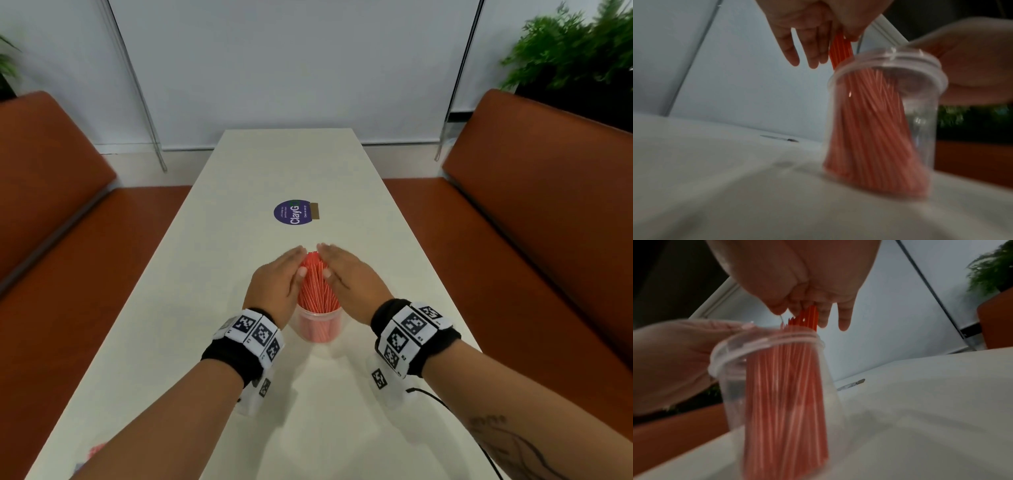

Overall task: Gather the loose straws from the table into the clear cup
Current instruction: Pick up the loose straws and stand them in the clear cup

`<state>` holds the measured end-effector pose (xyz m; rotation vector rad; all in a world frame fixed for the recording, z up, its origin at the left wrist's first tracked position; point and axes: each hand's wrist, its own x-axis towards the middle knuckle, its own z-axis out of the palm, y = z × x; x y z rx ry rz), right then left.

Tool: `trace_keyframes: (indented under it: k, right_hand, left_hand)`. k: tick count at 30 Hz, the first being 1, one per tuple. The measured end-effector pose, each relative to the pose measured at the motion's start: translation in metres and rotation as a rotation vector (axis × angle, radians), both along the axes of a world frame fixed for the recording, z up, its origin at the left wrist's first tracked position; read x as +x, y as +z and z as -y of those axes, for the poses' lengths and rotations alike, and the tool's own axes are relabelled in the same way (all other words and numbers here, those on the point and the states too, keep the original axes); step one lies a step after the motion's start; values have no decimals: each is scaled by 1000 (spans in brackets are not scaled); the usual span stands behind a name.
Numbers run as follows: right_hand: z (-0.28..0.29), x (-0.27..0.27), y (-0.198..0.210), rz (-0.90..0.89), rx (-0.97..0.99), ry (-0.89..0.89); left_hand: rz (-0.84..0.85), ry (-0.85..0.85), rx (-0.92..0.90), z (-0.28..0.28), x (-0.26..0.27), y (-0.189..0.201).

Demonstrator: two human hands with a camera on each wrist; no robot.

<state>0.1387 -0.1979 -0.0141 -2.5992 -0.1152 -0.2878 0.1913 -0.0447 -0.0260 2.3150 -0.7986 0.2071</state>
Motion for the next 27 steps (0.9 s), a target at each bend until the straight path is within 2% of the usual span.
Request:
trace_keyframes:
  k: [2, 5, 7, 10, 14, 16, 18, 20, 21, 23, 24, 27]
  right_hand:
    - [1, 1, -4, -16, -54, 15]
    - [2, 3, 0, 72, -63, -49]
    - [-1, 3, -1, 81, -82, -30]
    - [-5, 4, -6, 21, -148, 21]
    - [-3, 1, 2, -61, -177, 1]
    - [-3, -4, 7, -65, -12, -68]
    - [-6, -10, 10, -97, 329, -191]
    - [-9, -15, 9, -201, 639, -285]
    - [-11, -18, 8, -272, 726, -292]
    - [-16, -26, 5, -373, 736, -220]
    - [-20, -31, 5, -386, 699, -173]
    - [-28, -44, 6, -367, 654, -81]
  left_hand:
    - [33, -22, 67, -2, 0, 1]
    - [81, 44, 103, -1, 2, 4]
    - [85, -9, 161, 1, 0, 6]
    - [11, -70, 151, 3, -2, 7]
    - [-59, -18, 175, -3, -7, 15]
    - [-104, 24, 190, -9, -10, 20]
    - [-238, 78, 154, -16, -14, 21]
    - [-455, 150, -10, -20, -18, 18]
    - [-569, 168, -108, -21, -21, 15]
    - [-787, 148, -260, -23, -31, 8]
    - [-840, 124, -275, -22, -37, 6]
    - [-723, 125, -206, -22, -50, 4]
